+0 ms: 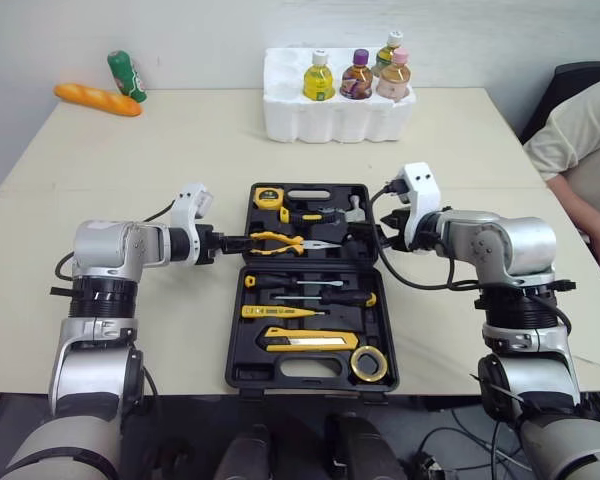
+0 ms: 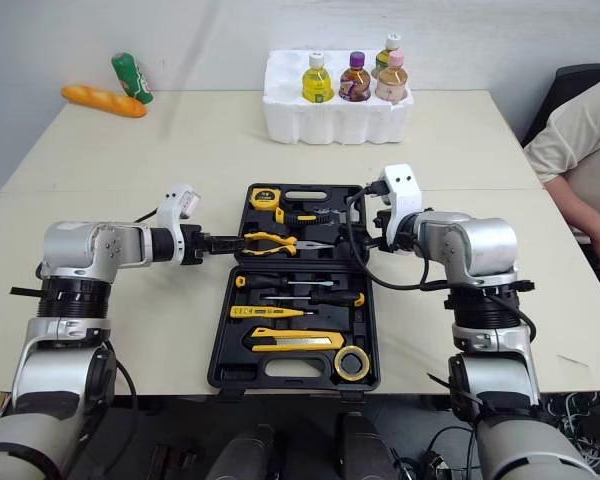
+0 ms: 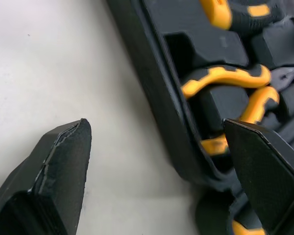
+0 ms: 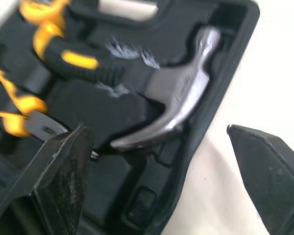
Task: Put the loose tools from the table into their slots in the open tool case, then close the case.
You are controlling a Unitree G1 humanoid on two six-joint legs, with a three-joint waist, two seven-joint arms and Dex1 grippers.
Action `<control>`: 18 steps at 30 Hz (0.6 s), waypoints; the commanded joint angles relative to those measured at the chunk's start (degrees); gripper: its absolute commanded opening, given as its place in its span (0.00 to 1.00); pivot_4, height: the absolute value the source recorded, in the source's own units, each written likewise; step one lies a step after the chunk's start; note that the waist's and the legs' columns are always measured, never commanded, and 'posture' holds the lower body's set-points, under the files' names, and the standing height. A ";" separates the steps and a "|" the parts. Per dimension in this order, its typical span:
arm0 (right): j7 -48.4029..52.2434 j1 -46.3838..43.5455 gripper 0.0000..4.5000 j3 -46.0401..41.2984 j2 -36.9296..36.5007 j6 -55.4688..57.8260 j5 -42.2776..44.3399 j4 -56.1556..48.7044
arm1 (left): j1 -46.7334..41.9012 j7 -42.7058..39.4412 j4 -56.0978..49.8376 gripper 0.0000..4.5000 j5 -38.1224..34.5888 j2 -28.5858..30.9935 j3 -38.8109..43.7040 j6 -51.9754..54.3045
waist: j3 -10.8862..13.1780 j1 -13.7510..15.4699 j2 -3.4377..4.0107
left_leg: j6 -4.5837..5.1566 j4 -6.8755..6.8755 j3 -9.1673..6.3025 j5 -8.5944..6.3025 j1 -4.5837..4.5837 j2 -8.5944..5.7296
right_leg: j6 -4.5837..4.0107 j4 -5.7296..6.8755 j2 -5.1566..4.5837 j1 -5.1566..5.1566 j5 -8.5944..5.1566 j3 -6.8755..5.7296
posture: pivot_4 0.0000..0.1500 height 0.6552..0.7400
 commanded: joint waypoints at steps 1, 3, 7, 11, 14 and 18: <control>-1.69 -2.01 1.00 -0.22 0.55 -0.76 -0.93 0.84 | -2.18 1.76 2.43 0.99 -0.16 -0.63 1.37 -0.95 | 0.00 -0.01 0.00 | 0.00 0.00 0.00 0.00 0.00 0.00 | 0.00 0.01 0.00 0.00 0.00 0.00 | 1.00 0.96; -1.99 -2.18 1.00 -0.02 0.65 -0.88 -1.19 1.54 | -2.84 2.34 3.86 0.99 0.02 -0.92 1.39 -1.56 | 0.00 -0.01 0.00 | -0.03 0.00 0.00 0.02 0.01 0.00 | 0.00 0.02 0.00 0.00 0.00 0.00 | 1.00 0.96; -4.14 -2.39 1.00 -2.28 0.86 -0.63 -1.03 2.93 | -2.64 2.49 3.79 0.99 -0.12 -1.51 0.18 -1.31 | 0.00 -0.05 0.00 | -0.06 -0.01 -0.01 0.04 0.02 0.00 | 0.00 0.03 0.00 0.00 0.00 0.00 | 1.00 0.96; -4.66 -2.22 1.00 -3.41 -0.13 -0.06 -0.69 3.39 | -1.99 2.46 2.94 0.99 -0.05 -1.62 -0.88 -0.92 | 0.00 -0.04 0.00 | -0.07 -0.02 -0.01 0.04 0.02 0.00 | 0.00 0.03 0.00 0.00 0.00 0.00 | 1.00 0.96; -4.09 -1.82 1.00 -2.51 -0.40 0.21 -0.60 3.47 | -1.45 2.11 2.75 0.99 0.45 -1.28 -2.30 -1.49 | 0.00 -0.05 0.00 | -0.06 -0.02 -0.01 0.04 0.02 0.00 | 0.00 0.03 0.00 0.00 0.00 0.00 | 1.00 0.96; -4.56 -0.88 1.00 -2.14 0.76 1.60 -0.45 4.24 | -0.90 1.93 2.50 0.99 0.73 -1.40 -3.63 -1.70 | -0.01 -0.04 0.01 | -0.07 -0.02 0.00 0.04 0.04 0.00 | 0.00 0.03 0.00 0.01 0.00 0.01 | 1.00 0.96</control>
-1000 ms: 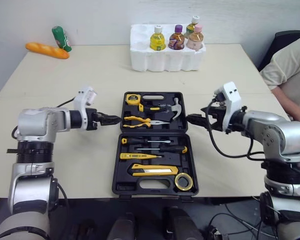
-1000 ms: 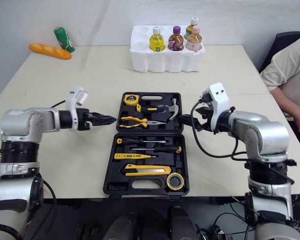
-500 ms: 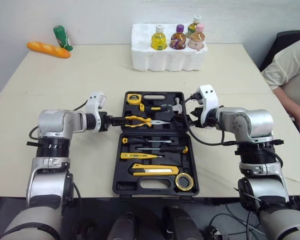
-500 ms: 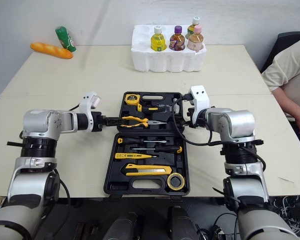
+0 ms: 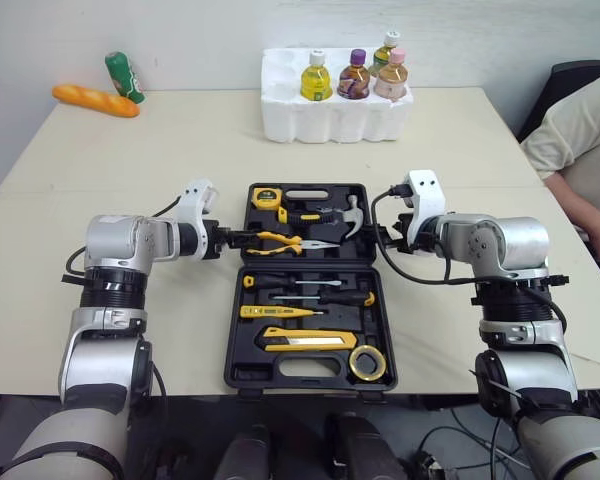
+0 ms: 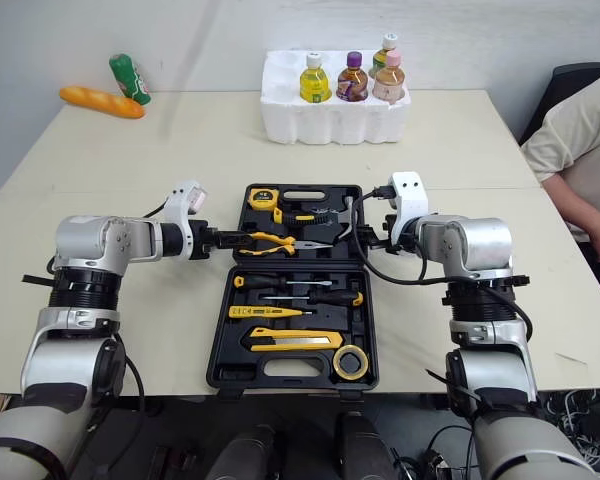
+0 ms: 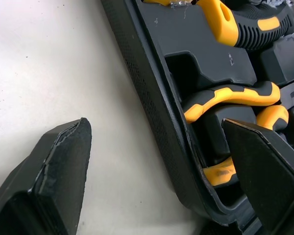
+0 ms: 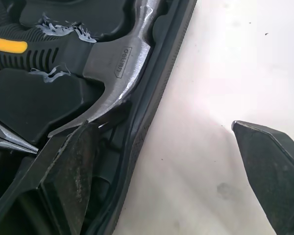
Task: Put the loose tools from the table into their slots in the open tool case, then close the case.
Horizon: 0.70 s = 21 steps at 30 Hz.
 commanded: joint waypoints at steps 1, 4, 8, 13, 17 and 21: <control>-0.26 0.74 1.00 0.28 0.27 1.04 -0.07 -0.49 | 1.42 -0.51 -0.99 0.99 0.12 -0.20 -2.05 0.74 | 0.00 0.03 0.00 | 0.00 0.00 0.00 0.00 0.00 0.00 | 0.00 0.00 0.00 0.00 0.00 0.00 | 1.00 0.96; 0.24 1.75 1.00 1.98 -0.41 1.07 -0.59 -1.12 | 1.93 -0.57 -2.01 0.99 -0.03 -0.38 -2.63 1.36 | -0.01 0.02 0.00 | 0.00 -0.01 0.00 0.00 0.00 0.00 | 0.00 -0.01 -0.01 0.00 0.00 0.01 | 1.00 0.96; 0.00 2.20 1.00 2.74 -0.38 0.95 -1.10 -0.85 | 2.35 -0.12 -2.17 0.99 0.23 -0.43 -2.95 1.53 | -0.03 0.03 -0.01 | 0.00 -0.01 0.00 0.00 0.01 0.00 | 0.00 -0.01 -0.01 0.01 0.00 0.01 | 1.00 0.96; 0.24 2.50 1.00 3.77 -0.32 0.26 -1.96 0.18 | 2.48 0.50 -1.89 0.99 0.49 -0.89 -3.14 1.08 | -0.08 0.01 -0.01 | 0.00 -0.01 0.00 0.00 0.05 0.00 | 0.00 -0.01 0.00 0.04 0.00 0.01 | 1.00 0.96; 0.64 2.93 1.00 4.44 -0.94 -0.35 -2.80 0.28 | 2.59 0.61 -1.94 0.99 0.54 -1.09 -3.25 0.90 | -0.09 0.02 -0.01 | 0.00 -0.01 0.00 0.00 0.09 0.00 | 0.00 -0.02 -0.01 0.09 0.00 0.01 | 1.00 0.96; -0.14 3.36 1.00 4.14 -1.27 -0.13 -3.27 0.26 | 2.70 1.02 -1.88 0.99 1.17 -1.28 -4.12 0.71 | -0.11 0.10 -0.02 | 0.00 -0.01 -0.02 0.00 0.10 0.00 | 0.00 -0.03 -0.01 0.11 0.00 0.00 | 1.00 0.96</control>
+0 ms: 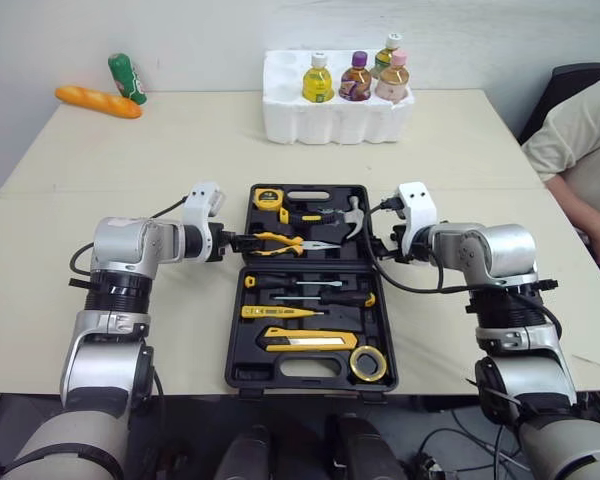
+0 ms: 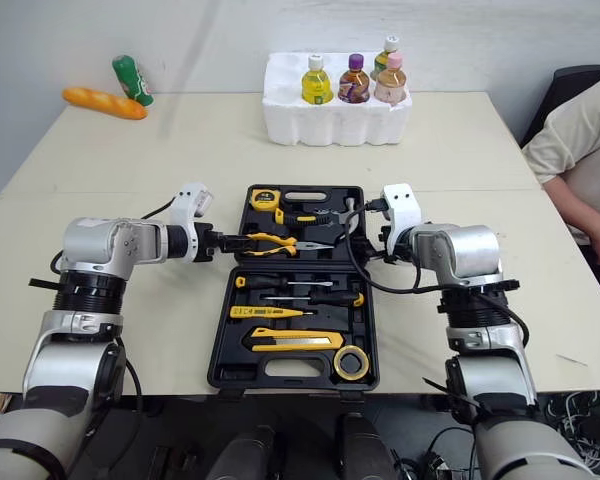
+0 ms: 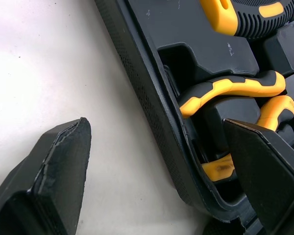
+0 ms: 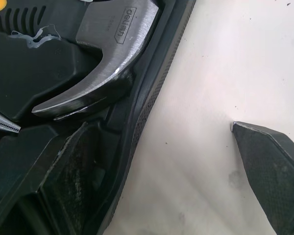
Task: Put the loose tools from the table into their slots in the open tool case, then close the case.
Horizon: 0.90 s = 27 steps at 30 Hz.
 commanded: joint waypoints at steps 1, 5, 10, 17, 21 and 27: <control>-1.02 1.42 1.00 0.06 -0.67 1.37 -1.19 0.76 | 1.62 0.81 0.35 0.99 1.08 -0.83 -2.53 1.41 | -0.03 0.03 0.00 | 0.00 0.00 -0.01 0.00 0.01 0.00 | 0.00 0.00 0.00 0.01 0.00 0.00 | 1.00 0.96; -1.50 0.47 1.00 0.53 -0.82 3.16 -1.38 1.15 | 0.94 3.35 0.51 0.99 3.30 -0.77 -4.34 1.60 | -0.18 0.12 0.01 | 0.00 -0.02 -0.04 0.00 0.02 -0.01 | 0.00 -0.02 -0.02 0.04 0.00 -0.01 | 1.00 0.96; -2.98 -1.52 1.00 1.75 -0.33 5.80 -2.40 2.99 | -0.24 5.08 -0.22 0.99 3.36 -1.91 -4.80 5.19 | -0.35 0.14 0.03 | 0.01 -0.03 -0.07 0.00 0.03 -0.03 | 0.00 -0.03 -0.03 0.06 0.00 -0.01 | 1.00 0.96; -6.83 -3.91 1.00 2.18 1.54 8.09 -4.80 5.75 | 0.25 6.89 -1.70 0.99 3.49 -2.60 -5.61 8.46 | -1.09 0.00 0.04 | 0.01 -0.19 -0.09 0.00 0.11 -0.04 | 0.00 -0.10 -0.04 0.09 0.00 0.01 | 1.00 0.96; -8.85 -5.02 1.00 1.33 3.02 10.37 -5.38 6.80 | 0.12 7.80 -2.04 0.99 3.46 -3.22 -5.54 9.00 | -1.23 0.10 0.03 | 0.01 -0.43 -0.07 0.00 0.40 -0.05 | 0.00 -0.23 -0.05 0.31 0.00 0.05 | 1.00 0.96; -8.45 -4.95 0.88 1.68 4.39 13.27 -4.58 4.51 | 0.93 8.19 -2.06 0.87 3.48 -3.21 -5.31 9.02 | -1.24 0.11 0.04 | 0.02 -0.54 -0.13 0.00 0.50 -0.06 | 0.00 -0.38 -0.05 0.45 0.00 0.04 | 1.00 0.96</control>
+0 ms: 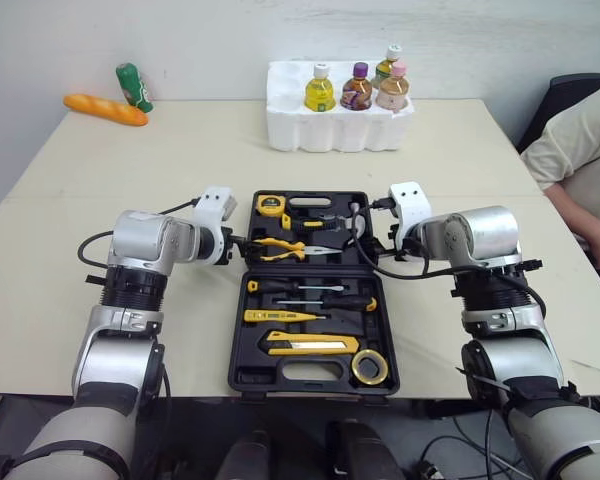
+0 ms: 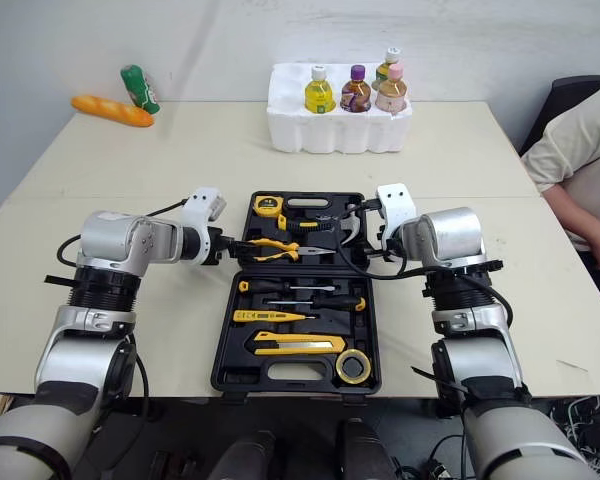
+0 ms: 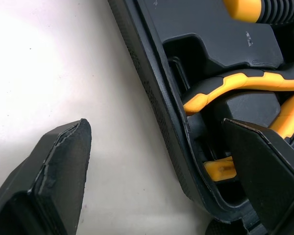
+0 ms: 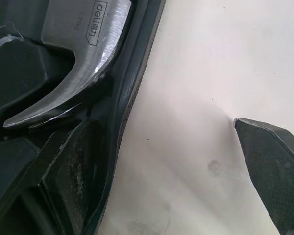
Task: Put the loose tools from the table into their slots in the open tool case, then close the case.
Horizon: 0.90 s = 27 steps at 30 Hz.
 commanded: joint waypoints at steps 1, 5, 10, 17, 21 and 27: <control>-0.41 1.22 0.82 0.28 1.22 4.26 -0.09 -0.27 | 2.57 0.51 1.07 0.80 0.71 -0.91 -1.98 2.06 | 0.00 -0.02 0.01 | 0.00 -0.01 0.00 0.00 0.01 0.00 | 0.00 0.00 0.00 0.01 0.00 0.00 | 1.00 0.96; -0.62 1.30 0.35 -0.09 2.28 5.79 -0.11 -1.74 | 3.48 0.21 -0.68 0.38 -0.03 -1.32 -2.11 3.52 | -0.05 -0.03 0.04 | 0.00 -0.03 -0.01 0.00 0.14 0.00 | 0.00 -0.04 0.00 0.15 0.00 -0.01 | 1.00 0.96; -0.80 1.06 0.00 -0.67 2.96 6.94 0.05 -2.42 | 4.02 -0.24 -1.69 0.02 -1.41 -2.50 -1.04 5.24 | -0.17 -0.10 0.11 | 0.07 -0.17 -0.17 -0.04 0.47 0.00 | -0.01 -0.25 0.00 0.59 0.00 -0.03 | 1.00 0.96; -1.67 -0.30 0.00 -2.45 4.18 7.38 -0.02 -1.90 | 4.07 -0.21 -3.33 0.02 -2.25 -3.65 0.04 6.25 | -0.19 -0.17 0.14 | 0.07 -0.29 -0.17 -0.05 0.47 -0.02 | -0.01 -0.33 0.00 0.56 -0.01 -0.02 | 1.00 0.96; -1.76 -1.08 0.00 -4.28 4.87 5.96 0.38 -2.59 | 4.03 -0.83 -4.50 0.02 -2.84 -4.89 1.55 3.21 | -0.18 -0.14 0.15 | 0.06 -0.31 -0.16 -0.05 0.45 -0.02 | -0.01 -0.41 0.00 0.57 -0.01 -0.02 | 1.00 0.96; 3.34 0.68 0.00 -2.09 2.78 -6.45 1.41 -8.93 | 3.35 -1.51 -5.25 0.02 -1.04 -4.65 4.42 -14.44 | -0.07 -0.05 0.19 | 0.00 -0.40 -0.18 0.05 0.35 -0.12 | 0.00 -0.62 -0.09 0.48 0.00 -0.03 | 1.00 0.96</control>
